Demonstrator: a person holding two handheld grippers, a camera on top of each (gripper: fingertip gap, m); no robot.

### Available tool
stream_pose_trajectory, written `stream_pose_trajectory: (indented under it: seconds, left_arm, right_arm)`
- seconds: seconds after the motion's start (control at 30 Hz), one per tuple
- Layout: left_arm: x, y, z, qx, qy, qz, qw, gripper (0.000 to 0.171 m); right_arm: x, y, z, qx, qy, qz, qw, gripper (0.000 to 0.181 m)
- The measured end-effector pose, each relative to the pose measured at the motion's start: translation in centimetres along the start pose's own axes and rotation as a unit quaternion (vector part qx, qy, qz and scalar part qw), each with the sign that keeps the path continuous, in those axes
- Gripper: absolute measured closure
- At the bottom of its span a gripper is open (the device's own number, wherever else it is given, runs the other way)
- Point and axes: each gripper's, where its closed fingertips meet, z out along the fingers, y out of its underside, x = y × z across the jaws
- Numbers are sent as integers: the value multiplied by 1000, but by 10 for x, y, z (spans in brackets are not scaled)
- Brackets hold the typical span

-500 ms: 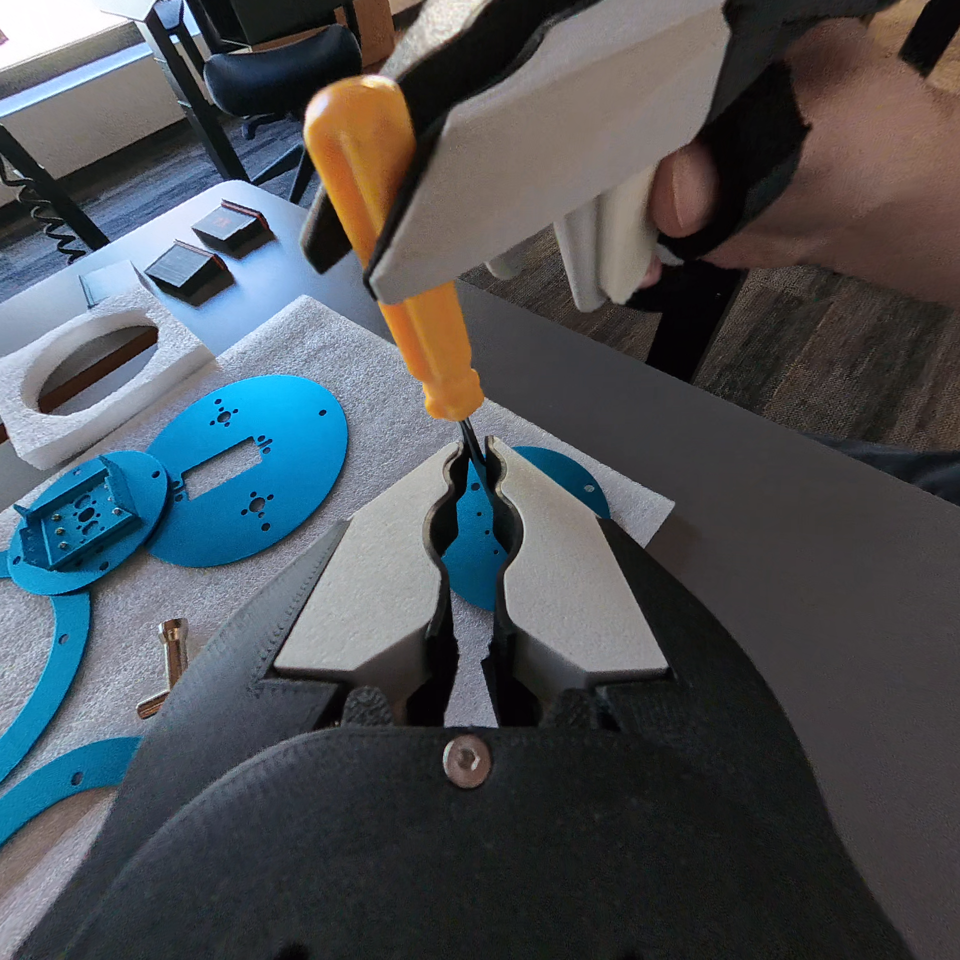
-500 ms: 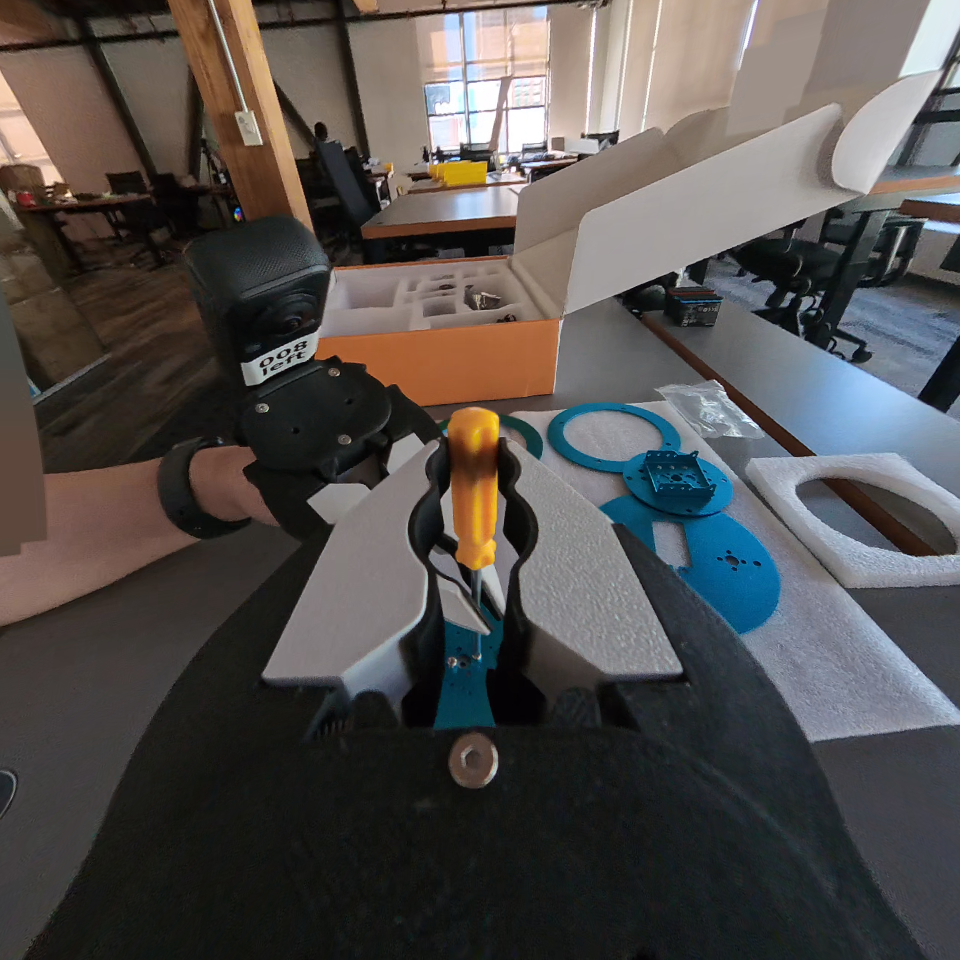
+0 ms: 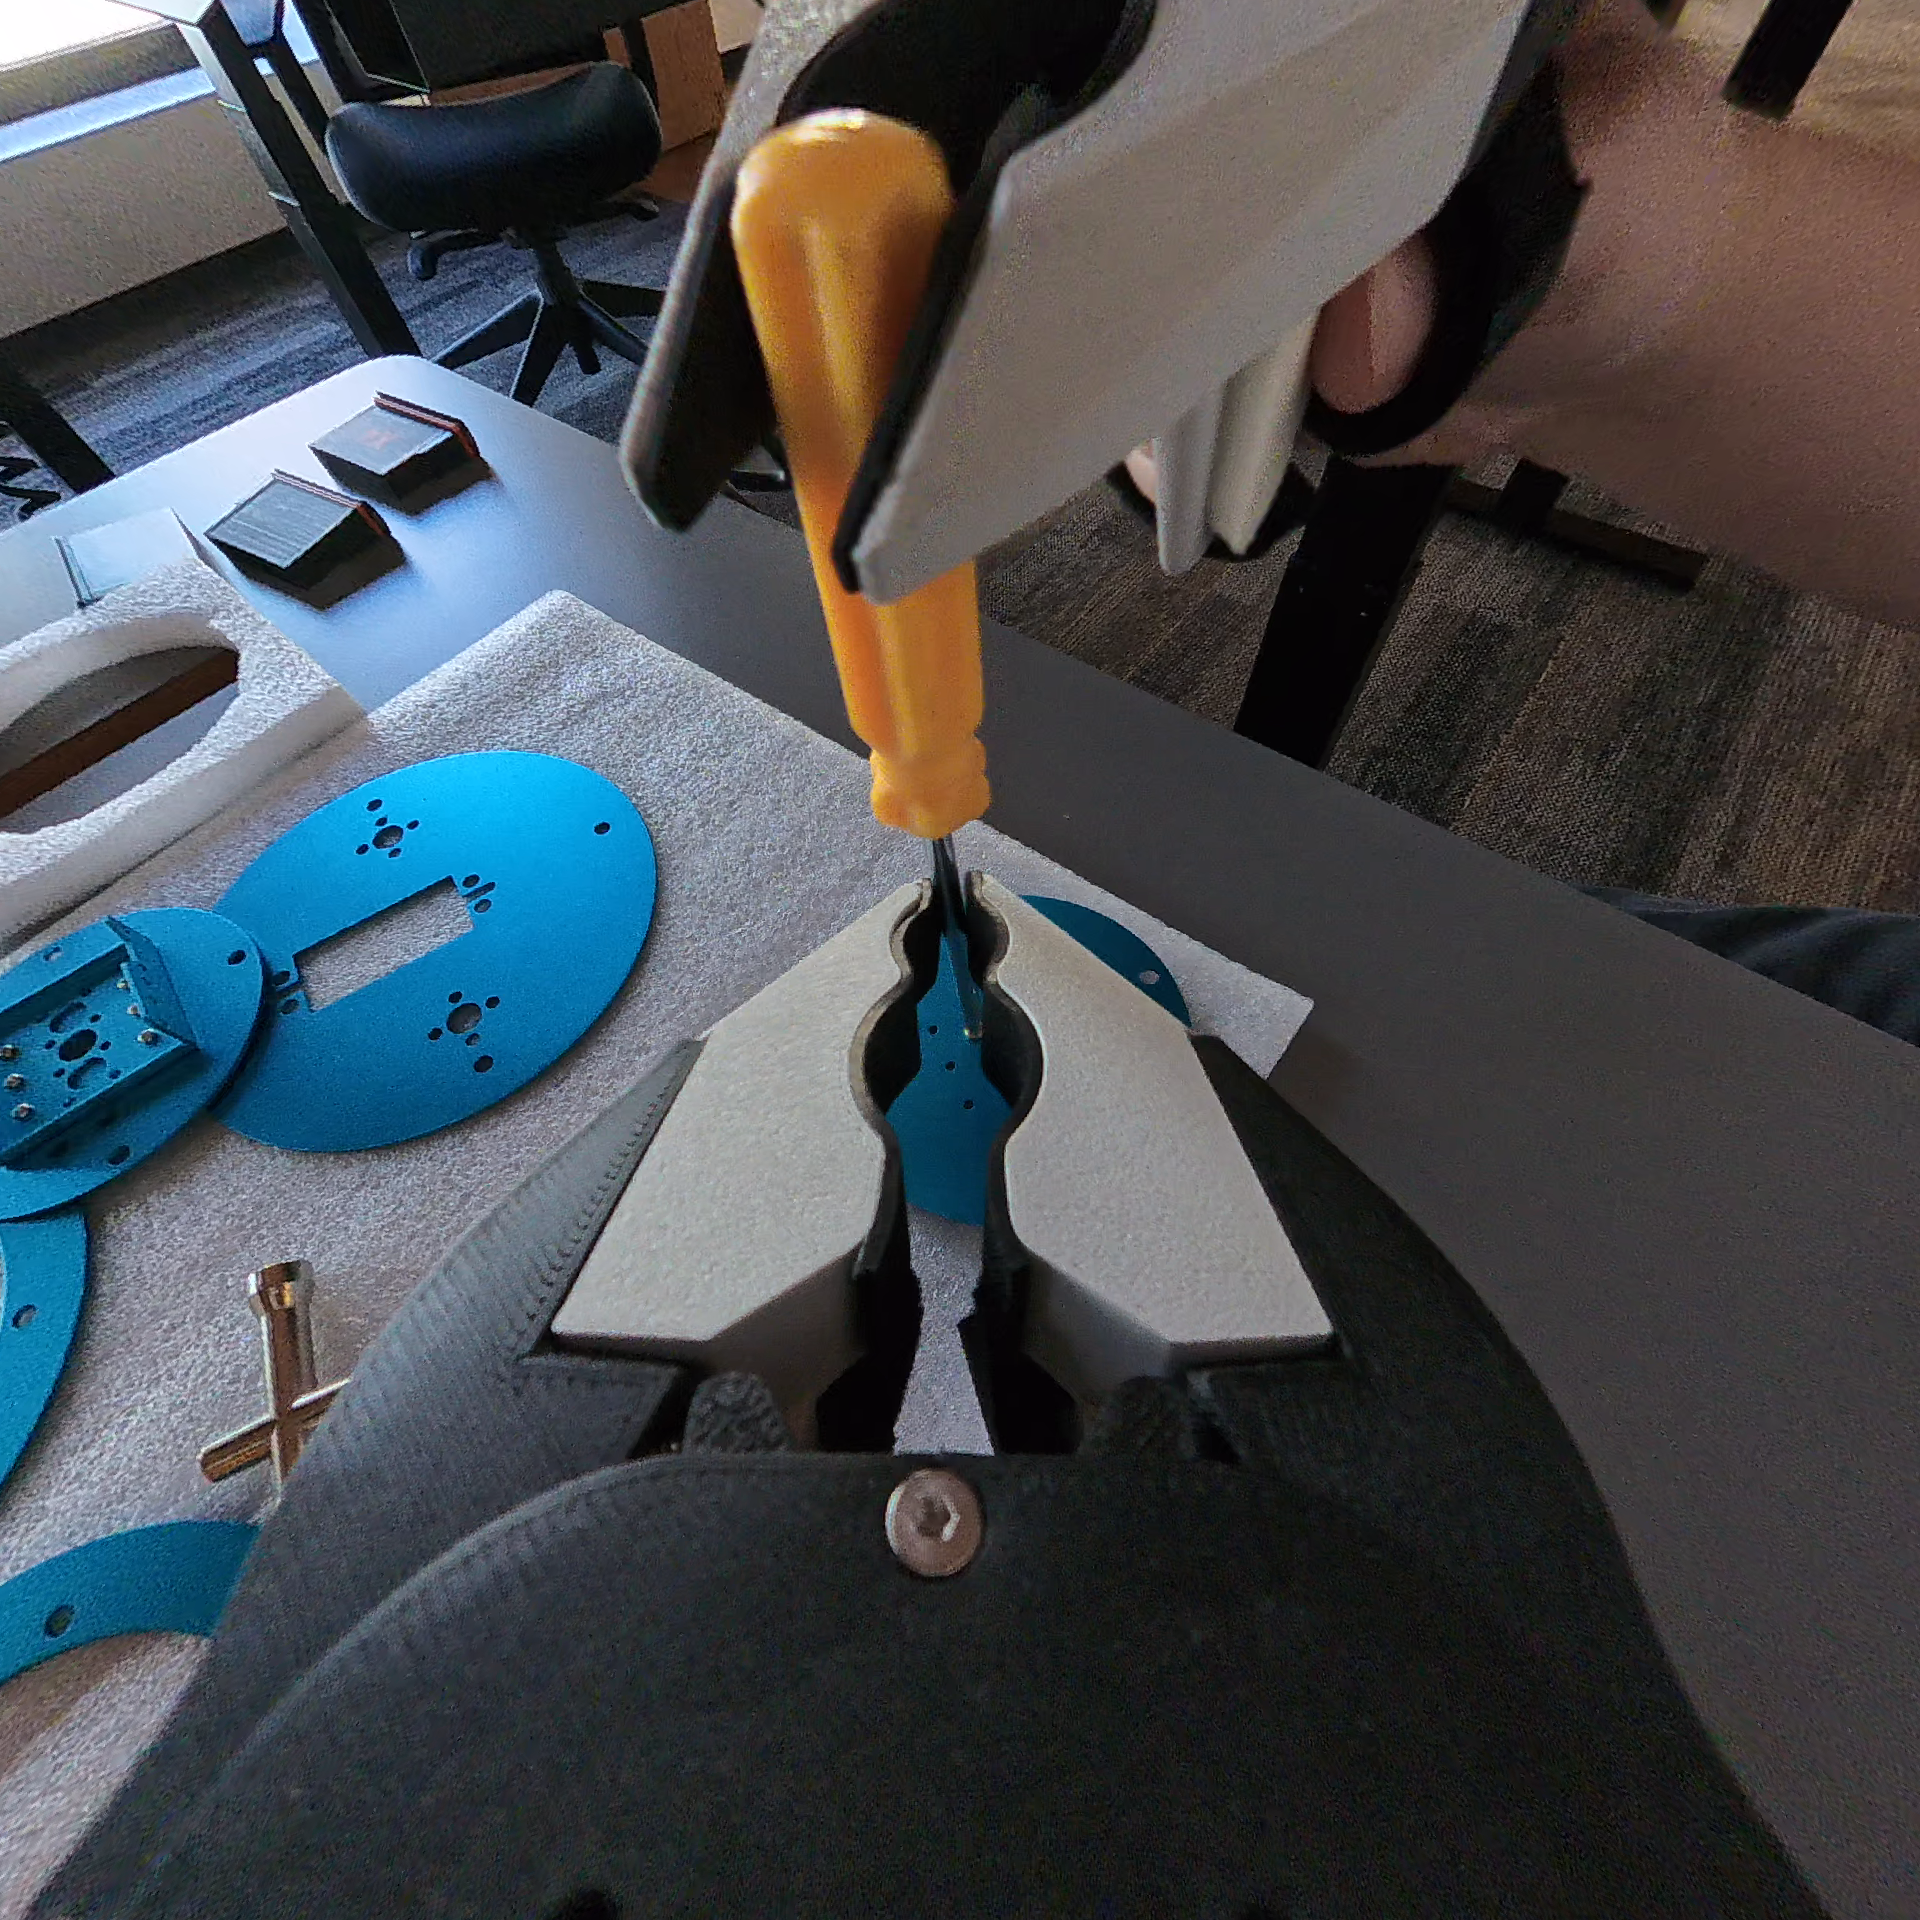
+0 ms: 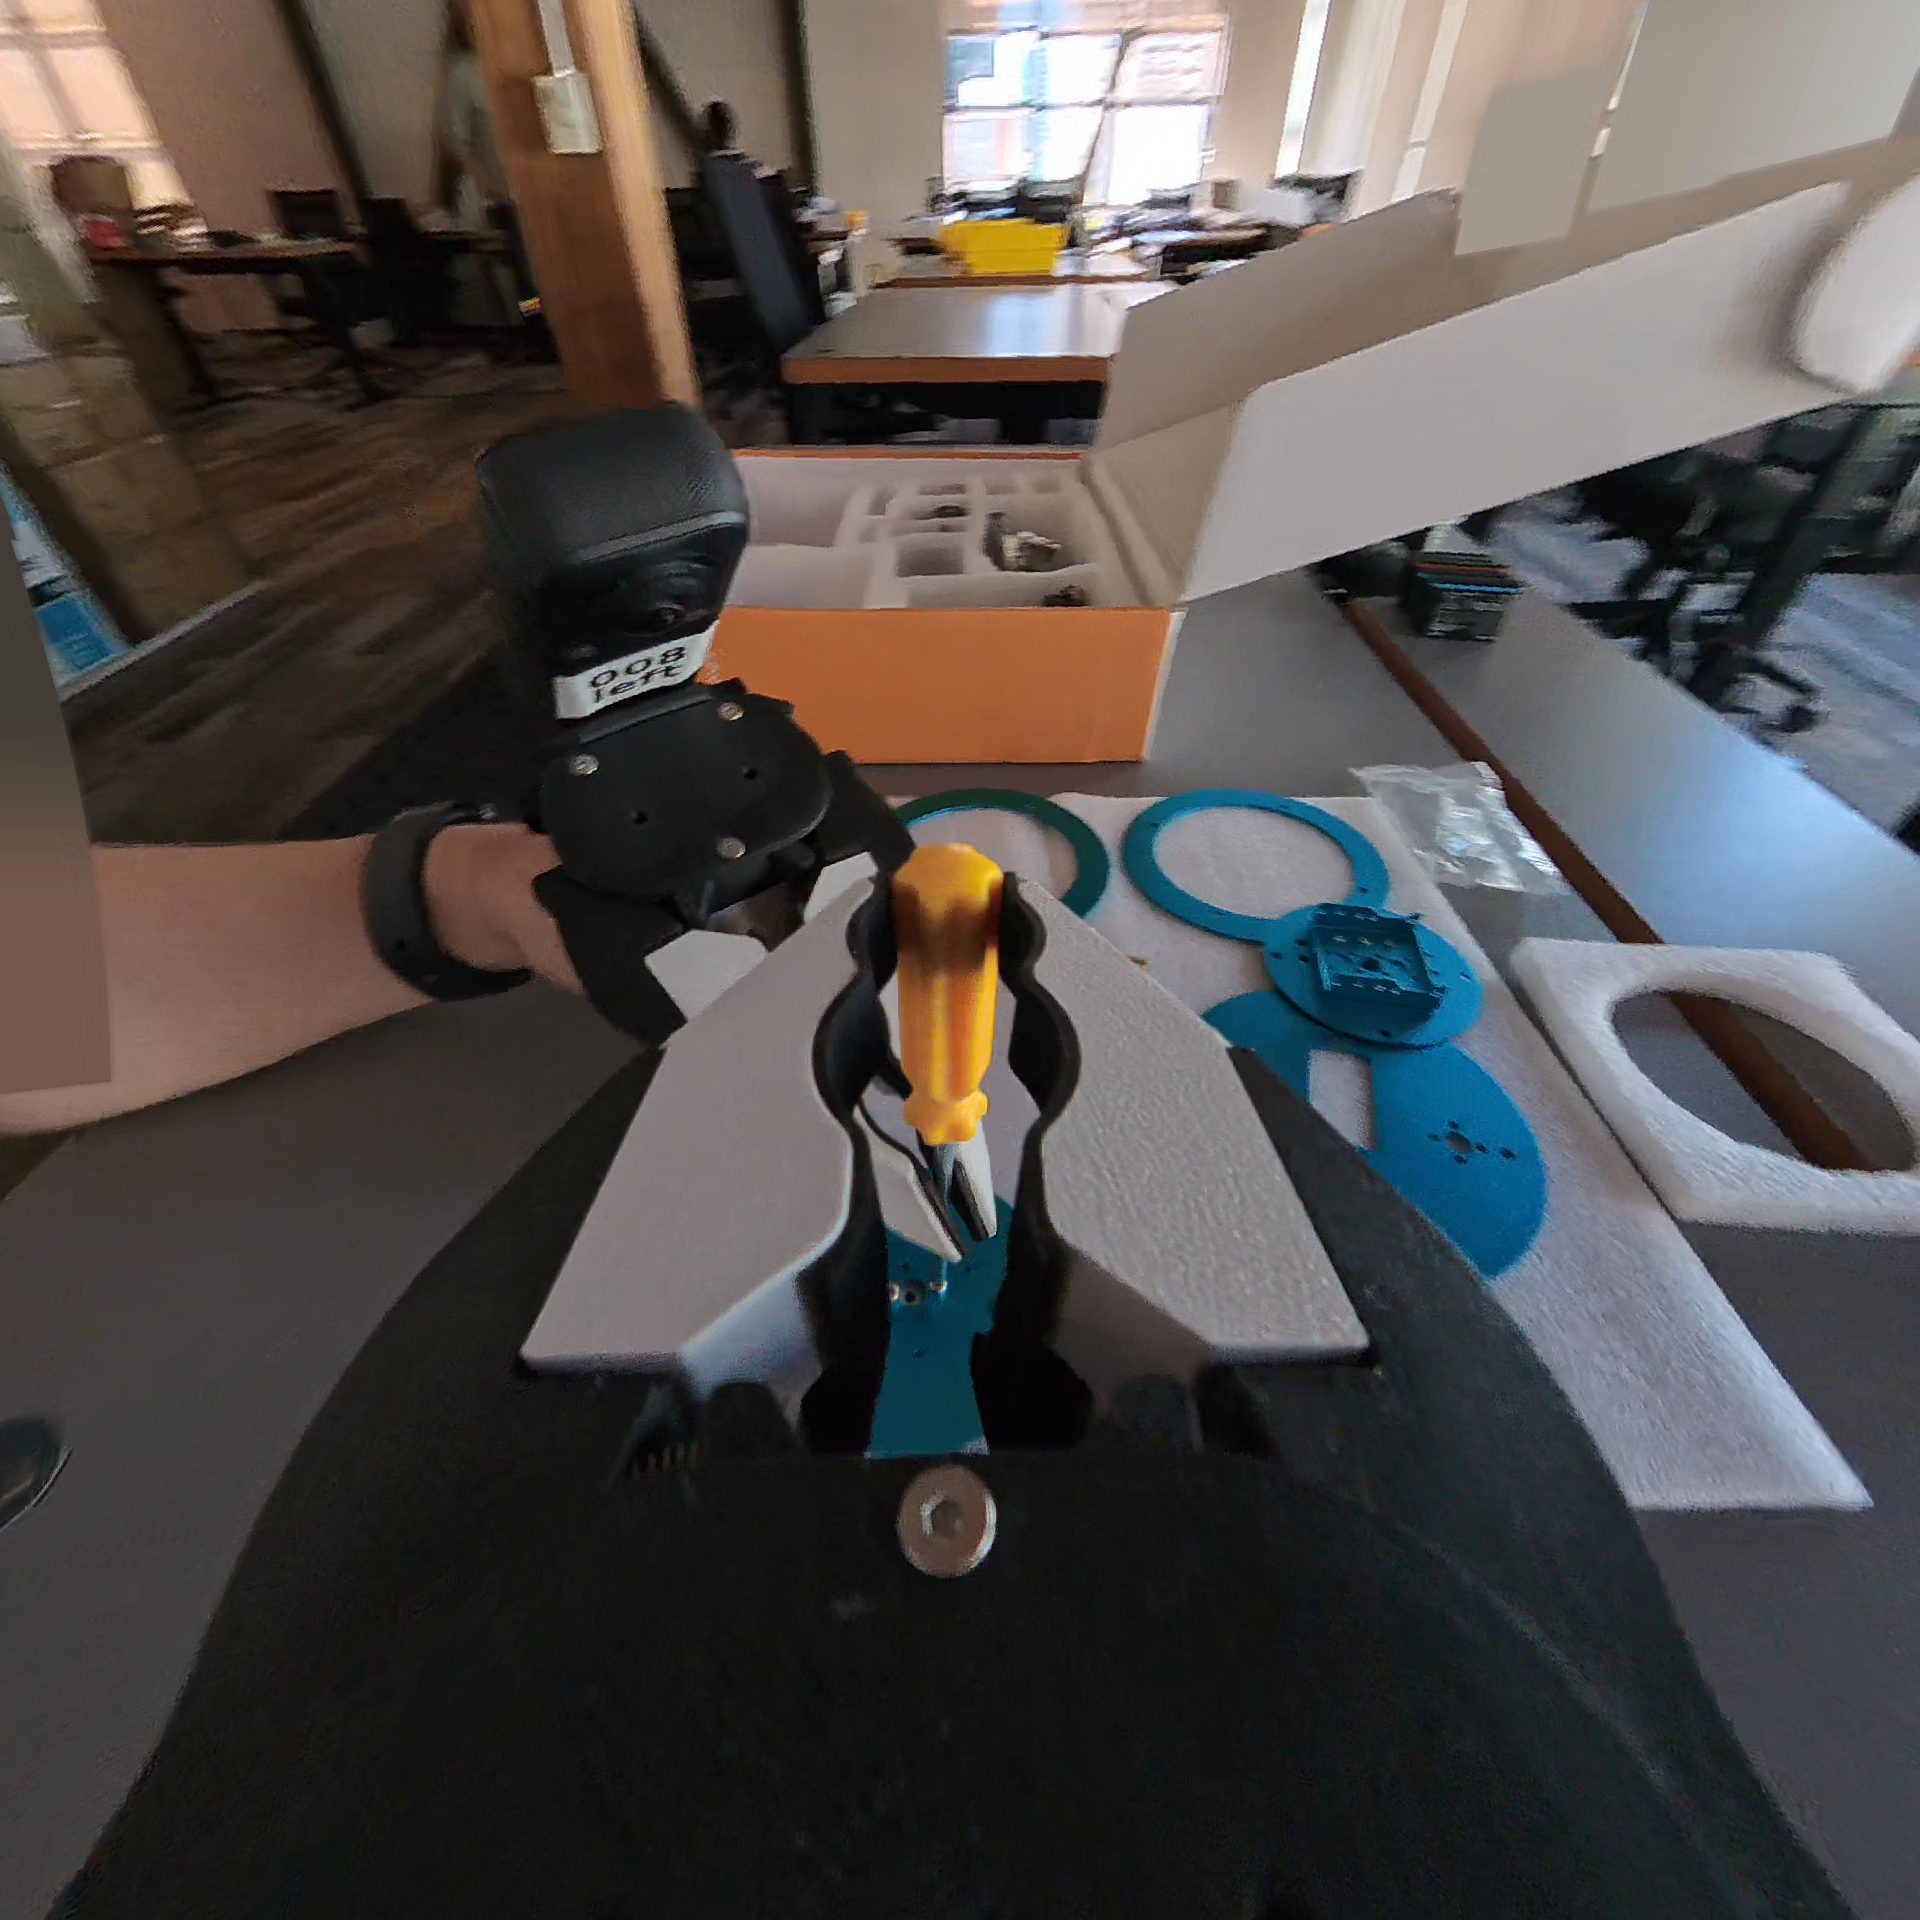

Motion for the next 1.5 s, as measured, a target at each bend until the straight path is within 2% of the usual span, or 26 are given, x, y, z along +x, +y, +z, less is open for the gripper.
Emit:
stream_pose_trajectory:
  seconds: [0.1,0.17,0.27,0.3,0.4,0.43,0.5,0.6,0.7,0.8,0.87,0.9,0.93,1.0,1.03,1.1,1.2,1.33,1.5]
  left_arm:
    - [1,0,1,-2,2,3,1000,169]
    - [3,1,0,0,10,4,1000,169]
    - [4,1,-2,0,13,9,1000,169]
    - [4,1,-2,-1,12,9,1000,169]
    - [4,1,-2,-1,12,10,1000,169]
    - [4,1,-2,-1,14,9,1000,169]
    - [3,1,-1,-2,10,6,1000,169]
    - [1,1,0,-5,6,-4,1000,169]
    - [1,1,1,-8,4,-5,1000,169]
    - [3,1,0,-5,12,-7,1000,169]
    - [3,2,0,-6,12,-5,1000,169]
    - [3,2,0,-7,11,-1,1000,169]
    - [4,2,0,-10,9,3,1000,169]
    - [1,2,2,-20,-7,7,1000,168]
    - [1,3,2,-33,-16,17,999,168]
    - [-5,14,4,-84,-61,58,993,153]
    - [-2,32,11,-156,-84,127,976,160]
    - [-2,30,13,-156,-97,138,973,162]
    - [-2,17,9,-112,-91,101,984,161]
  right_arm:
    - [-1,-2,-2,42,104,1,994,163]
    - [-7,-2,-1,44,120,-7,992,163]
    - [-12,-2,1,19,47,-41,998,161]
    - [-11,-2,1,8,18,-43,999,153]
    - [-18,3,-1,-33,-83,-21,996,163]
    - [-15,3,-1,-38,-82,-22,996,164]
    - [-10,3,1,-36,-54,-17,998,164]
    - [0,2,1,-12,51,12,999,164]
    - [3,1,-3,26,143,56,988,163]
    - [-6,1,-1,16,92,41,995,162]
    - [-8,-3,-2,11,38,30,999,149]
    - [-8,-3,-3,3,16,34,999,161]
    - [-5,-3,-5,-3,10,37,999,165]
    - [-2,-2,-7,-3,12,27,1000,165]
    - [-3,-2,-8,0,15,18,1000,165]
    - [-8,-2,-9,12,11,12,1000,165]
    - [-7,-2,-10,21,11,26,999,165]
    - [-3,-1,-13,10,15,25,1000,165]
    - [-2,-1,-12,10,15,30,999,165]
